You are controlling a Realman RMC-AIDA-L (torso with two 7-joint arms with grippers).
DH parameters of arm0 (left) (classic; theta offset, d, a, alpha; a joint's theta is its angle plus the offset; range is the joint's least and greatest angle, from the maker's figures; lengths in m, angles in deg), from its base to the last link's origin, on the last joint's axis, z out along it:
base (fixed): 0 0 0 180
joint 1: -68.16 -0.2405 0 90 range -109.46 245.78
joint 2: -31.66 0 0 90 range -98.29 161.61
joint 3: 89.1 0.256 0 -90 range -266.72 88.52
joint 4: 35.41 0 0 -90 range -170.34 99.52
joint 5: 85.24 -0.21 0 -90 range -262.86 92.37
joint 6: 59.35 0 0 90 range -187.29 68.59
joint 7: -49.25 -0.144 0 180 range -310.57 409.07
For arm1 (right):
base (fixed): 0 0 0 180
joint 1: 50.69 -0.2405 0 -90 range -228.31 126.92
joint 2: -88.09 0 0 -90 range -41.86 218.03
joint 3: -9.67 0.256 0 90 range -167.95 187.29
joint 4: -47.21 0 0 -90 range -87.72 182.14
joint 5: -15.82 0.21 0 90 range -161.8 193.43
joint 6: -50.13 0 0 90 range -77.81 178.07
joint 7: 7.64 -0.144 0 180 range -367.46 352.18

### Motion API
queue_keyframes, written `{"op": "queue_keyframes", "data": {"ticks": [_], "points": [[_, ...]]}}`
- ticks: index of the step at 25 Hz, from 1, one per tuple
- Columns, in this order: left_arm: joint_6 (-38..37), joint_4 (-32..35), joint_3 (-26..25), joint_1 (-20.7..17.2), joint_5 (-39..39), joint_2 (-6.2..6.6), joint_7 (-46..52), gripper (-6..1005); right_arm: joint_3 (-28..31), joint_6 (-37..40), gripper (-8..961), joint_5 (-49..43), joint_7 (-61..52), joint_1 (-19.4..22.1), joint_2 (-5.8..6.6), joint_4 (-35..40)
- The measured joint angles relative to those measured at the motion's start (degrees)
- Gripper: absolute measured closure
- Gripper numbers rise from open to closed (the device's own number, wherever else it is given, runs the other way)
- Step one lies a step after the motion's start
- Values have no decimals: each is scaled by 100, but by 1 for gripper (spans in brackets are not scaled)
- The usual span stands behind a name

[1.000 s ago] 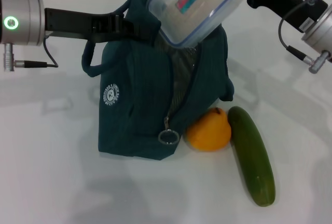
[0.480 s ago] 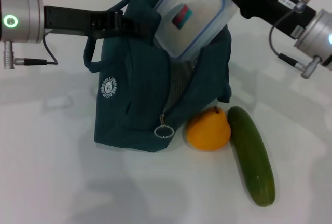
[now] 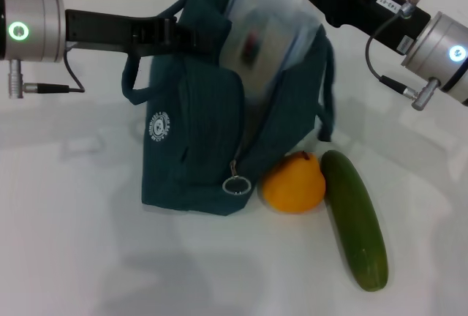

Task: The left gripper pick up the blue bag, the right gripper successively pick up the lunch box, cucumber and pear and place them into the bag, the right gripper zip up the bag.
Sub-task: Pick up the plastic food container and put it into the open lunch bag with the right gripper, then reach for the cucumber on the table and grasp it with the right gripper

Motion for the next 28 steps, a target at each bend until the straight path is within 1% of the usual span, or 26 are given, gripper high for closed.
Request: {"op": "queue_keyframes", "data": {"ticks": [6, 9, 11, 14, 18, 22, 25, 28], "points": [[-2, -10, -4, 15, 0, -1, 0, 958, 6, 36, 751, 11, -44, 16, 0, 54], [-3, -10, -4, 14, 1, -1, -3, 958, 7, 54, 608, 12, -43, 96, 0, 142], [-3, -10, -6, -3, 1, -1, -6, 958, 9, 109, 513, 20, -32, 253, 0, 338], [-3, -10, -10, -28, 2, -1, -7, 958, 9, 298, 370, 42, -29, 574, 0, 709], [-2, -10, -14, -84, 44, -1, -33, 957, -7, 594, 300, 56, 51, 1200, 11, 1304], [-3, -24, -12, -128, 131, -15, -127, 957, -60, 712, 229, 16, 196, 1862, 87, 1882], [-2, -54, -20, -196, 219, -21, -183, 957, -144, 747, 175, -12, 234, 2283, 117, 2281], [2, -207, -127, -232, 335, -21, -298, 957, -379, 811, 121, -17, 407, 2478, 145, 2507]]}}
